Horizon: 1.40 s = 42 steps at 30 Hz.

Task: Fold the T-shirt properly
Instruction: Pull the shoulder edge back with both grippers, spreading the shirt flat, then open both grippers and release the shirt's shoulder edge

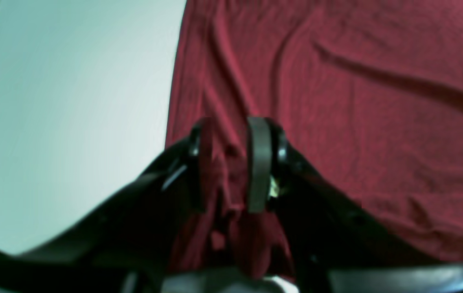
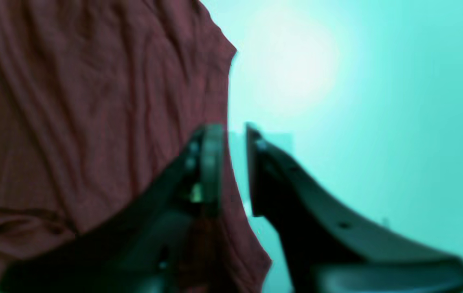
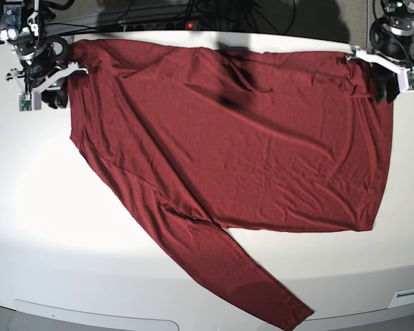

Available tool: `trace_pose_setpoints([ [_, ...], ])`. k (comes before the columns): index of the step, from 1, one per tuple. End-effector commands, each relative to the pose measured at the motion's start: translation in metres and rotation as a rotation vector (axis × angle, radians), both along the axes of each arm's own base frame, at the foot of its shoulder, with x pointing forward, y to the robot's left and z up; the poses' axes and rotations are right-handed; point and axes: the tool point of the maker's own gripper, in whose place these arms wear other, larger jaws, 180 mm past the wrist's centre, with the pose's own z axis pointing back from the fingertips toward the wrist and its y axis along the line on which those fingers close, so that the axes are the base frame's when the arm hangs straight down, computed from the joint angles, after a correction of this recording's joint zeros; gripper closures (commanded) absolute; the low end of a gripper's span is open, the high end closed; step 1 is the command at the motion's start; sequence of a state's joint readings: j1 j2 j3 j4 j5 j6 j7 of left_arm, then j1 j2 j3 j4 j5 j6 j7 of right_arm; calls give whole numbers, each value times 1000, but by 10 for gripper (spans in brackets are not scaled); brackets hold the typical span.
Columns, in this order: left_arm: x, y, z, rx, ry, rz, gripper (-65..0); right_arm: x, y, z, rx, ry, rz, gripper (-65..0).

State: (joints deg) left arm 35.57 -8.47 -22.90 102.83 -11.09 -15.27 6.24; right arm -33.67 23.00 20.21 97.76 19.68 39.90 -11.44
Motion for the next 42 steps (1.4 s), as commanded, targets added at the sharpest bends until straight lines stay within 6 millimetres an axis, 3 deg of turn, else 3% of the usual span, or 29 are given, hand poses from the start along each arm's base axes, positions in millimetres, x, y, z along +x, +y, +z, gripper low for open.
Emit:
trace_pose_setpoints([
  [1, 6, 3, 16, 25, -48, -17, -160, 7, 0, 13, -1, -45, 13, -154],
  [8, 15, 10, 31, 80, -53, -68, -179, 16, 0, 18, -1, -71, 14, -163],
  [16, 16, 15, 32, 106, -33, -87, -207, 36, 2, 31, 27, -125, 5, -163],
  [29, 20, 14, 38, 108, -68, -90, -207, 46, 4, 39, 62, -149, -4, -163],
  [30, 22, 14, 39, 108, -72, -89, -207, 47, 4, 39, 58, -147, -3, -168],
  [35, 31, 15, 42, 108, -78, -85, -207, 64, 3, 48, 46, -172, 0, -323],
  [42, 47, 16, 46, 107, -83, -75, -207, 88, 2, 63, 32, -219, 3, -326],
])
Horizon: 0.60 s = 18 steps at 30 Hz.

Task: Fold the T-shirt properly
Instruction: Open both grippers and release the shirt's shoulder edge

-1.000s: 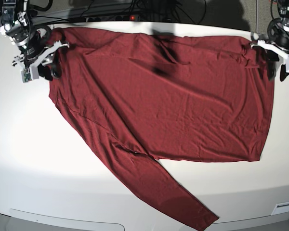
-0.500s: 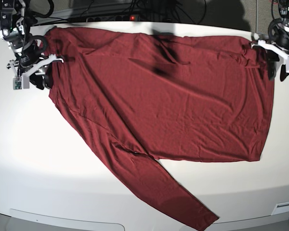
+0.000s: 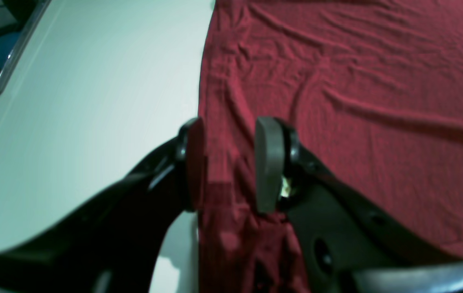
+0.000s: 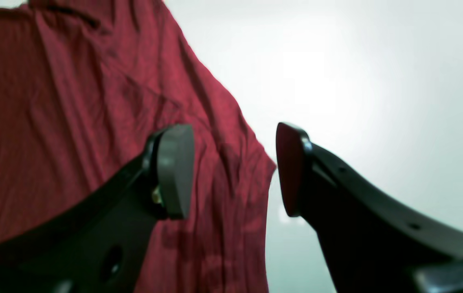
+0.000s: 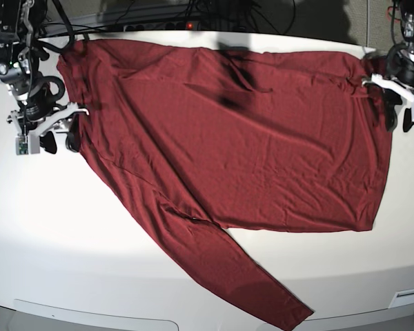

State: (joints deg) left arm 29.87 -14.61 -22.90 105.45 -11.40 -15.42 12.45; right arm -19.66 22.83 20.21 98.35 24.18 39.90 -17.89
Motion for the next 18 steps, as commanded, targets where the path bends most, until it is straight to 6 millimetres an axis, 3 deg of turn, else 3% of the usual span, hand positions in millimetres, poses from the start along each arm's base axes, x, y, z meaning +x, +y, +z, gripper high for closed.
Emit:
trace_pose_setpoints([
  [1, 9, 2, 17, 18, -59, -10, -207, 10, -2, 17, -5, -59, 8, -326],
  [9, 50, -4, 28, -20, -49, -58, -206, 30, 3, 25, -3, -35, 20, -326],
  [13, 80, 8, 38, -76, -74, -50, -206, 40, 6, 31, 16, -17, 29, -326],
  [18, 111, 26, 22, -138, -31, -59, -206, 52, 4, 40, 18, -45, 22, -326],
])
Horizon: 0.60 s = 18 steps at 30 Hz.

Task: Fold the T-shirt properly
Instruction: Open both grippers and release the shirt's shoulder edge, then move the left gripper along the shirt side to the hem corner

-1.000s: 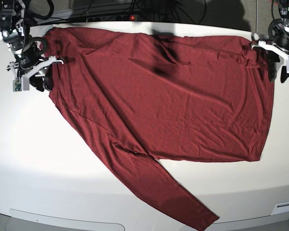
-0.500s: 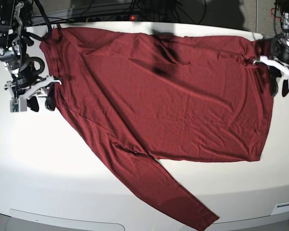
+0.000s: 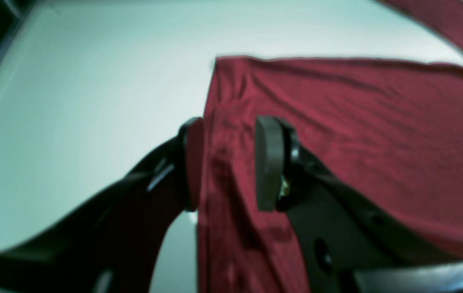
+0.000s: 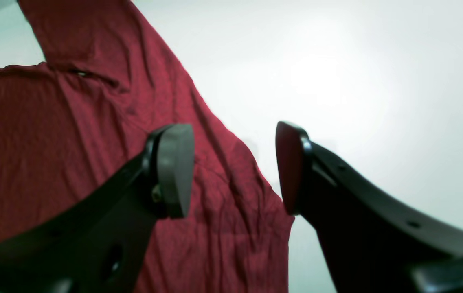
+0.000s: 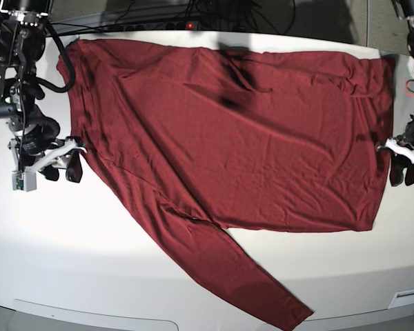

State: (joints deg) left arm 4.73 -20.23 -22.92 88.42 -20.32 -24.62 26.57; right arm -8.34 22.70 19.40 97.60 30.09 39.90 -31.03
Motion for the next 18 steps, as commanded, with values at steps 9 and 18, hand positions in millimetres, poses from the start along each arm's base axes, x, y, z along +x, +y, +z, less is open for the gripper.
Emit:
trace_pose_setpoints([
  [9, 76, 46, -7, -149, -26, 47, -206, 13, -7, 12, 0, -37, -9, -326],
  [18, 125, 49, -23, -173, -4, -5, -206, 11, -7, 7, -8, -11, -8, -326],
])
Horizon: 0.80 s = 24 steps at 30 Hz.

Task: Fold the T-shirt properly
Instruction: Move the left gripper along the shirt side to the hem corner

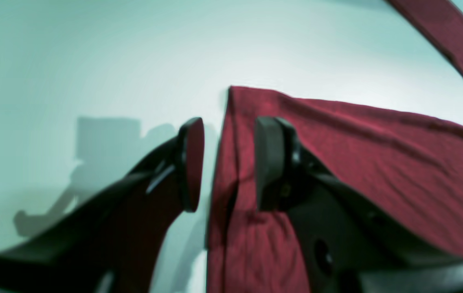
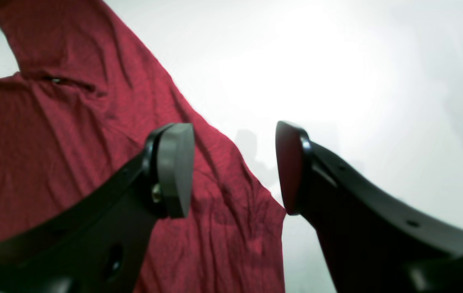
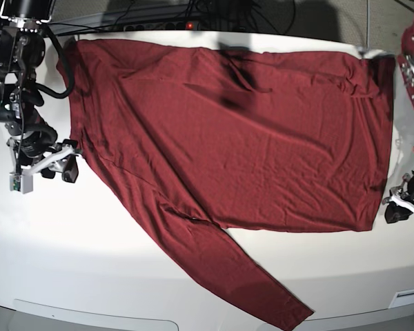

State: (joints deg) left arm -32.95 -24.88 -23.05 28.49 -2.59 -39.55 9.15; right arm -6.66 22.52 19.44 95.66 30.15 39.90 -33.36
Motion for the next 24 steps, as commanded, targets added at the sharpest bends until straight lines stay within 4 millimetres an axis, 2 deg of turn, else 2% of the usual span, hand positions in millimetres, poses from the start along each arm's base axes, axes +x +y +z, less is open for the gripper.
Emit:
trace_pose_setpoints([
  [1, 16, 7, 23, 13, -68, 5, -206, 7, -2, 15, -7, -48, 4, -326],
  [8, 25, -14, 6, 93, -75, -56, -202, 7, -2, 14, -9, -43, 5, -326],
  [12, 28, 2, 2, 178, -85, 49, -202, 6, -3, 14, -10, -43, 5, -326],
  [16, 28, 4, -1, 197, -77, 79, -202, 6, -2, 14, -9, -43, 5, -326],
  [24, 10, 5, -25, 202, -1, 79, -202, 7, -2, 14, -6, -44, 5, -326],
])
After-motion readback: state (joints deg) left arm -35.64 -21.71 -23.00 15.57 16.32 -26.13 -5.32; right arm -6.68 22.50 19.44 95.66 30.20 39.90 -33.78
